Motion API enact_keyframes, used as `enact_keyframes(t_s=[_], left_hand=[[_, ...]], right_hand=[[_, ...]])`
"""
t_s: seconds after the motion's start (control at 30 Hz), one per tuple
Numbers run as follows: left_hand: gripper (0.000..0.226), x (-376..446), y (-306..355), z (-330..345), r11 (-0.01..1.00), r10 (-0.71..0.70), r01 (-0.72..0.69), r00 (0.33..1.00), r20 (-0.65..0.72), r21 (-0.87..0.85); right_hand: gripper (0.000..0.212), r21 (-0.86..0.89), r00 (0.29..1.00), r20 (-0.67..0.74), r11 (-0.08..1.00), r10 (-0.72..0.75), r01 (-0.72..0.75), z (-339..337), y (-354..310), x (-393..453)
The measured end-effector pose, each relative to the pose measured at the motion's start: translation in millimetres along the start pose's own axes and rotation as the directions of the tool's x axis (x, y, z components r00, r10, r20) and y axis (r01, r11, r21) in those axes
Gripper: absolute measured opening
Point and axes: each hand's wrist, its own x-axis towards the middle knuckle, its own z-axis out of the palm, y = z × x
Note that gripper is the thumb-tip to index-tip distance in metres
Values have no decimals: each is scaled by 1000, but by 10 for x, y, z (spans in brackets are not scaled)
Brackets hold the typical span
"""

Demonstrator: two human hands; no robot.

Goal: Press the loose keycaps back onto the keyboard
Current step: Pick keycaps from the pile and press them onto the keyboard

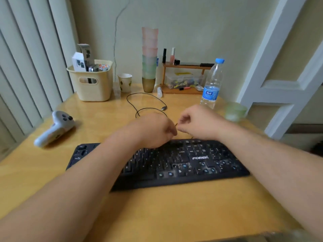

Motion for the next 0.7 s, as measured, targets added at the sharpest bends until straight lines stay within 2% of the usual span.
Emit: enact_keyframes(t_s=[0.07,0.13,0.23,0.3,0.47,0.7], left_hand=[[28,-121,-327,-66,991,-135,135,989,-57,-14],[29,-256,-593,-108,971,-237,237,964,-123,-20],[26,-395,-812,-120,947,-320,310,932,-169,-88],[28,-403,-852,-93,941,-335,324,931,-147,-97],[32,-351,-815,18,945,-321,309,941,-112,-109],[31,-336,-756,52,937,-337,317,931,-139,-150]], right_hand=[[6,42,996,9,995,-90,89,233,-236,186],[14,72,993,6,990,-121,121,410,-385,379],[26,14,992,39,992,-122,122,567,-496,577],[32,-39,990,66,991,-125,127,630,-506,654],[31,-65,987,86,987,-138,144,719,-513,748],[17,-38,985,50,985,-165,167,726,-507,721]])
